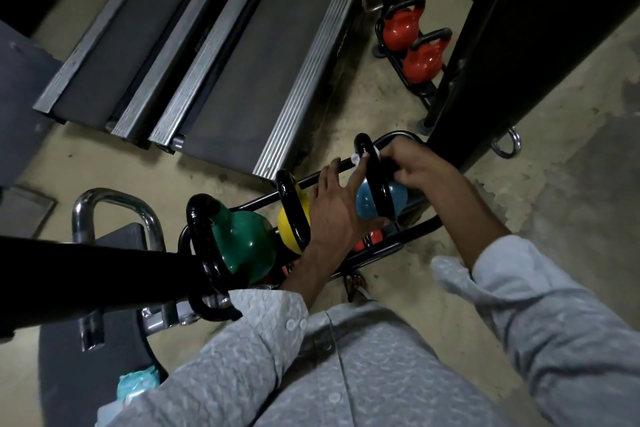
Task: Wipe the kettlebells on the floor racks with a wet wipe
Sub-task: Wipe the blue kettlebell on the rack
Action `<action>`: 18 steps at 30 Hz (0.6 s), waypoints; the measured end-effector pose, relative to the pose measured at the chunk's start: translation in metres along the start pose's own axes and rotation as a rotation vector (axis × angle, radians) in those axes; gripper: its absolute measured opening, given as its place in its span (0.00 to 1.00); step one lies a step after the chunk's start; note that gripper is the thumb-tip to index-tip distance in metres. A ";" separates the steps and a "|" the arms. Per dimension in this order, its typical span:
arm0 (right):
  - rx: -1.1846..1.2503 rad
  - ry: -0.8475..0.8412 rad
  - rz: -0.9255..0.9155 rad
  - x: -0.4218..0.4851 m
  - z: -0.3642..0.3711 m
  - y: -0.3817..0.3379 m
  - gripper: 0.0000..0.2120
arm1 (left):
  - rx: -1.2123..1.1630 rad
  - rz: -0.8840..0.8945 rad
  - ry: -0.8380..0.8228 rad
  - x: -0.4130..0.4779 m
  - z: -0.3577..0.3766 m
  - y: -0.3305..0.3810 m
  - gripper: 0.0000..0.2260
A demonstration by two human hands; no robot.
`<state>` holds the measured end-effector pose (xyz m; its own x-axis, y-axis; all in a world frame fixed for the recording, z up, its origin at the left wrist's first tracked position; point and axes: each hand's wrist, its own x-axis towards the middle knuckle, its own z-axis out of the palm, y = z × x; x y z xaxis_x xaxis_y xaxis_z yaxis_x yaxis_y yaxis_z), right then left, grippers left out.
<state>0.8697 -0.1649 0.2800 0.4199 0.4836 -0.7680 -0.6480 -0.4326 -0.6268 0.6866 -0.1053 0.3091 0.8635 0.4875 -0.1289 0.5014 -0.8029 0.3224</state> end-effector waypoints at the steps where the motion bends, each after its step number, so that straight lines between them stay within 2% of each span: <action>1: 0.048 0.023 0.003 0.002 0.004 -0.005 0.24 | -0.003 0.000 0.007 0.000 0.000 0.000 0.54; 4: 0.045 0.184 -0.059 -0.006 0.017 -0.007 0.06 | -0.012 -0.004 0.013 0.000 0.001 0.000 0.53; 9: 0.044 0.322 -0.187 -0.006 0.018 0.013 0.07 | 0.008 0.001 0.003 0.000 0.001 0.000 0.54; 11: 0.105 0.341 -0.253 -0.008 0.019 0.014 0.09 | 0.007 0.004 -0.001 0.000 0.001 0.000 0.53; 13: 0.147 0.358 -0.338 -0.010 0.022 0.011 0.07 | 0.014 0.004 0.001 0.000 0.001 0.000 0.54; 18: 0.044 0.444 -0.387 -0.003 0.030 -0.005 0.04 | 0.014 -0.004 -0.005 0.001 0.000 0.000 0.54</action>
<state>0.8523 -0.1418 0.2894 0.8508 0.2313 -0.4718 -0.4161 -0.2516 -0.8738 0.6873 -0.1052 0.3091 0.8619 0.4889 -0.1347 0.5053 -0.8058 0.3089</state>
